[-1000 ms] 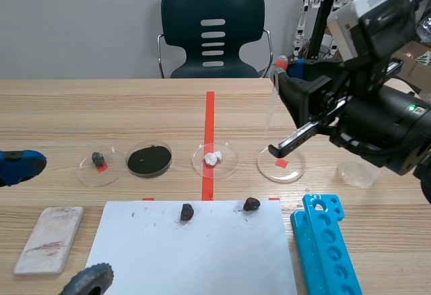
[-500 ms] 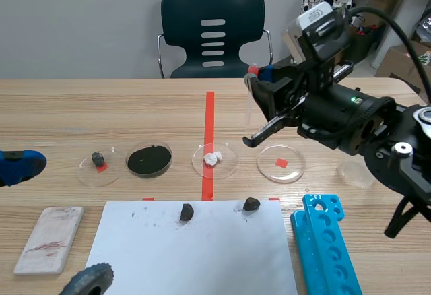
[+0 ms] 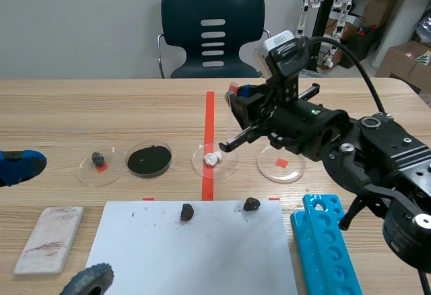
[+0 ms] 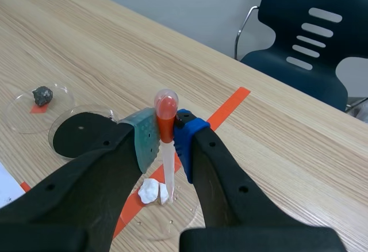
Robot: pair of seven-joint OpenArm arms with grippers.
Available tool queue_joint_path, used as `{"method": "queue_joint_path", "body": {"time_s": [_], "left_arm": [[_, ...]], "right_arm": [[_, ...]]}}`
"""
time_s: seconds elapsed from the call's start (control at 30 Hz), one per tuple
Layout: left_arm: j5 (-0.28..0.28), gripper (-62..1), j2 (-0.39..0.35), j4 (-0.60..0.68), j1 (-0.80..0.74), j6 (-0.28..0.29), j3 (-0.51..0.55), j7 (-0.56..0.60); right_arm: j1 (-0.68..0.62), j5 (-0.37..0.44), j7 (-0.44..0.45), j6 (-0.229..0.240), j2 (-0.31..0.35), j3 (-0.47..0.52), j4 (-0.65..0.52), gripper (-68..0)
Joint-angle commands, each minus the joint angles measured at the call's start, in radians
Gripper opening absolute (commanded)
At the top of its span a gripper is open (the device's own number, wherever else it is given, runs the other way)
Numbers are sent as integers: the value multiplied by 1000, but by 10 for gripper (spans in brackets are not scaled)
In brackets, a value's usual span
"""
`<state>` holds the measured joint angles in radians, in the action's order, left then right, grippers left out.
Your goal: Squeeze the dropper onto the mineral
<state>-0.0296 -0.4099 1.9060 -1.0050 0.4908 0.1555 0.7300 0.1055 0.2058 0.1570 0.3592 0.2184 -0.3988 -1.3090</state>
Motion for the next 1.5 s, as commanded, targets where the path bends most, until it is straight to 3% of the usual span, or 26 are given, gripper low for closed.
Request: {"method": "queue_joint_path", "body": {"time_s": [0.0, 0.67, 1.47], "left_arm": [[11, 14, 8, 4, -6, -2, 2, 13], [11, 14, 8, 4, -6, -2, 2, 14], [11, 14, 8, 4, -6, -2, 2, 14]], "right_arm": [[31, 7, 26, -3, -9, -6, -5, -596], [80, 4, 28, -3, -63, -23, 51, -596], [80, 4, 33, -3, -67, -23, 80, -596]]}}
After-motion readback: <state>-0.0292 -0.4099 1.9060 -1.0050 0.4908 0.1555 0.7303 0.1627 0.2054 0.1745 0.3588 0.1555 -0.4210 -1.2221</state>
